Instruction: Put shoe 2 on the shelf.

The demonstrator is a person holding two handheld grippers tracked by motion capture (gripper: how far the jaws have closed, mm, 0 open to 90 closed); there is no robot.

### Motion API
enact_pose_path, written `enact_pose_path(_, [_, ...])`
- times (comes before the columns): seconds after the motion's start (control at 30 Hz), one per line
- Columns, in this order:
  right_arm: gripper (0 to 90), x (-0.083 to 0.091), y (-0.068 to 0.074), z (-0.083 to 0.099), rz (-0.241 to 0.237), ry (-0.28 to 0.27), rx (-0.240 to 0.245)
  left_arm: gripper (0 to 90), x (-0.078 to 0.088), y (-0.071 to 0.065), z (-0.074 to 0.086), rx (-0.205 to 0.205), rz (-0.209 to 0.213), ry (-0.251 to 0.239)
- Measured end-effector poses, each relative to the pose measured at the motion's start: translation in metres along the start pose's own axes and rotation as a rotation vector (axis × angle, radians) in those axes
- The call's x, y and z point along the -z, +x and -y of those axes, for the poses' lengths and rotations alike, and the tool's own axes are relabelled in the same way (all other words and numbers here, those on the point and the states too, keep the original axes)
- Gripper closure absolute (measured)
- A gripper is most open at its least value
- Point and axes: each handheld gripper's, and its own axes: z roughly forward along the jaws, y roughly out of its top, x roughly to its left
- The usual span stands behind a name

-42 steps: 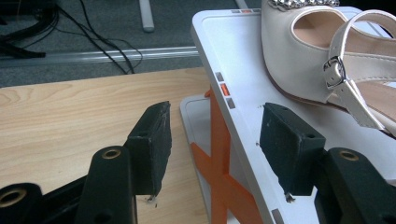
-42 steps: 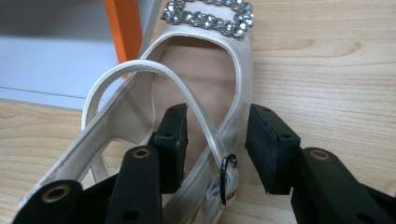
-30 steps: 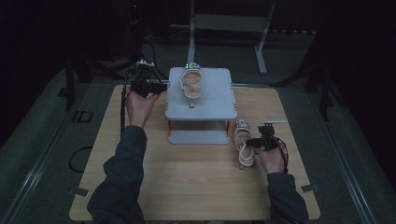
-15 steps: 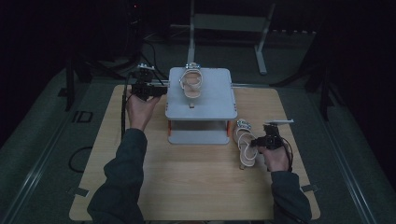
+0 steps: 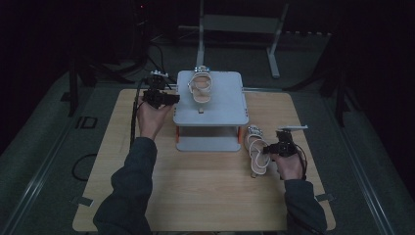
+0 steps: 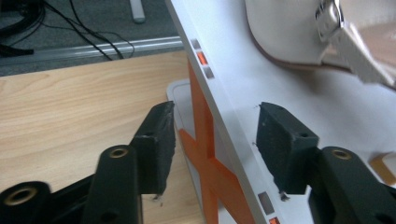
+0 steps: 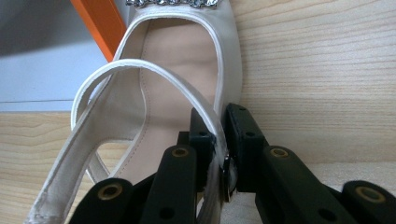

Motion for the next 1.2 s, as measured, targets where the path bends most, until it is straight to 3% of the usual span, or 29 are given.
enact_pose_path(0.17, [81.9, 0.000, -0.002, 0.001, -0.011, -0.008, -0.008, 56.7, -0.002, 0.003, 0.005, 0.037, 0.029, -0.027])
enact_pose_path(0.53, [82.4, 0.002, -0.007, 0.003, -0.042, -0.023, -0.036, 56.1, -0.001, 0.002, 0.005, 0.031, 0.014, -0.026])
enact_pose_path(1.2, [82.7, 0.017, -0.013, -0.005, -0.051, -0.070, -0.077, 56.8, -0.001, -0.001, 0.005, 0.028, 0.019, -0.028])
